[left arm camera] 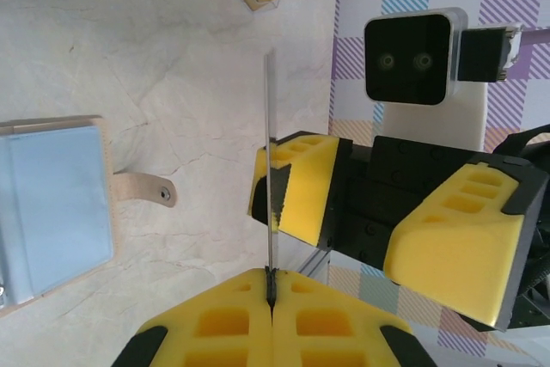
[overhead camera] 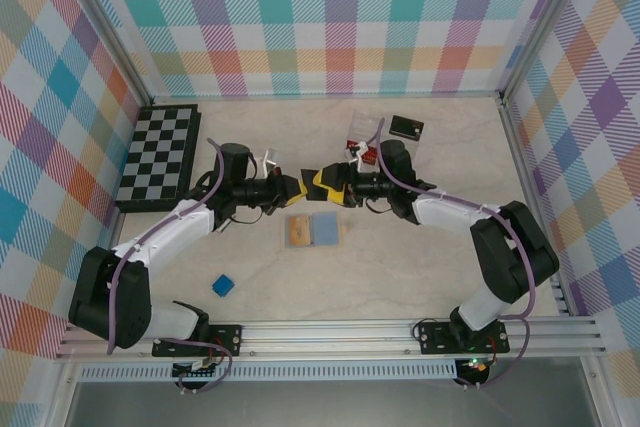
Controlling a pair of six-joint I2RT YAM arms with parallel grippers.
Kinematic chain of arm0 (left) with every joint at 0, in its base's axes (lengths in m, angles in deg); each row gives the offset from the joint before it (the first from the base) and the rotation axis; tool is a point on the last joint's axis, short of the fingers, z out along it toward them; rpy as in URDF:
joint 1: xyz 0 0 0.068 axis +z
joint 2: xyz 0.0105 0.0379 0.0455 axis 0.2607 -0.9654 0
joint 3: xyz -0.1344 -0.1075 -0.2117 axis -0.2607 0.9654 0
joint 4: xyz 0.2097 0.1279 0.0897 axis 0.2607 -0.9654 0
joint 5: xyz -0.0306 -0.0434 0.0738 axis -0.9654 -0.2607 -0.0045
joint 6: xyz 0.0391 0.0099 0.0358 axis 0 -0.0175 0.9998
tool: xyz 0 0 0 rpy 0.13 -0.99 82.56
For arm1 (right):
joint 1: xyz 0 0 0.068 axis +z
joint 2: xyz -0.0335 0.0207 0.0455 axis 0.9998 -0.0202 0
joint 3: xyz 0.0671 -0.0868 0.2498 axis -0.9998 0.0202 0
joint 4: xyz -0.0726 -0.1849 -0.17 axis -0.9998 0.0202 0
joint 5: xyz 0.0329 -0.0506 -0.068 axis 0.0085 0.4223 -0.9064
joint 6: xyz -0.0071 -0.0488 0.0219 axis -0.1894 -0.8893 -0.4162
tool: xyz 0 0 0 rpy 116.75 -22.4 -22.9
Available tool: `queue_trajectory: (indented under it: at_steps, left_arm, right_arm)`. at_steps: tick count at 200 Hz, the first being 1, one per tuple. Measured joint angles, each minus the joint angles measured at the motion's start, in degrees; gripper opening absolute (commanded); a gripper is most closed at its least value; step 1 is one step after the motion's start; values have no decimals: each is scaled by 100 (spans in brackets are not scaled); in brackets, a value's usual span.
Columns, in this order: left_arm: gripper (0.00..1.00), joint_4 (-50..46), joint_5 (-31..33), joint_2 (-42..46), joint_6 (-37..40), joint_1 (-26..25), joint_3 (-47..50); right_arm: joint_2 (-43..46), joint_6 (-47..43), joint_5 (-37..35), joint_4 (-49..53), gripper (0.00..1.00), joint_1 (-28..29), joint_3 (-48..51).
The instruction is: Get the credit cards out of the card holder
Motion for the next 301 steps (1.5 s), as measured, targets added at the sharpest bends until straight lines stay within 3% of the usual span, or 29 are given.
queue_trajectory:
  at_steps: [41,79,93,134,154,188,239,271,301]
  left_arm:
    - [0,96,-37,0,-122,24,2]
    - [0,90,-50,0,-184,26,4]
    - [20,-7,-11,0,-188,26,20]
    - [71,-990,625,92,225,33,20]
    - [85,-1707,1167,190,560,35,-15]
    - [100,-2793,2114,264,1156,74,-323]
    - [100,-3633,2951,264,1982,308,-894]
    - [100,-3860,3274,275,2304,452,-988]
    - [100,-3967,3475,286,2435,472,-988]
  right_arm:
    - [4,271,66,-323,33,0,188]
    - [46,334,63,-367,5,0,229]
    - [94,256,63,-345,0,-2,229]
    - [328,-654,-269,710,0,0,177]
    - [535,-1484,-734,1742,0,0,-44]
    - [927,-3040,-1838,3379,0,-96,-754]
    - [1069,-5257,-3287,4693,0,-566,-1604]
    - [885,-6513,-3635,4968,0,-1123,-1926]
    - [52,-7632,-3578,5106,0,-1818,-2922]
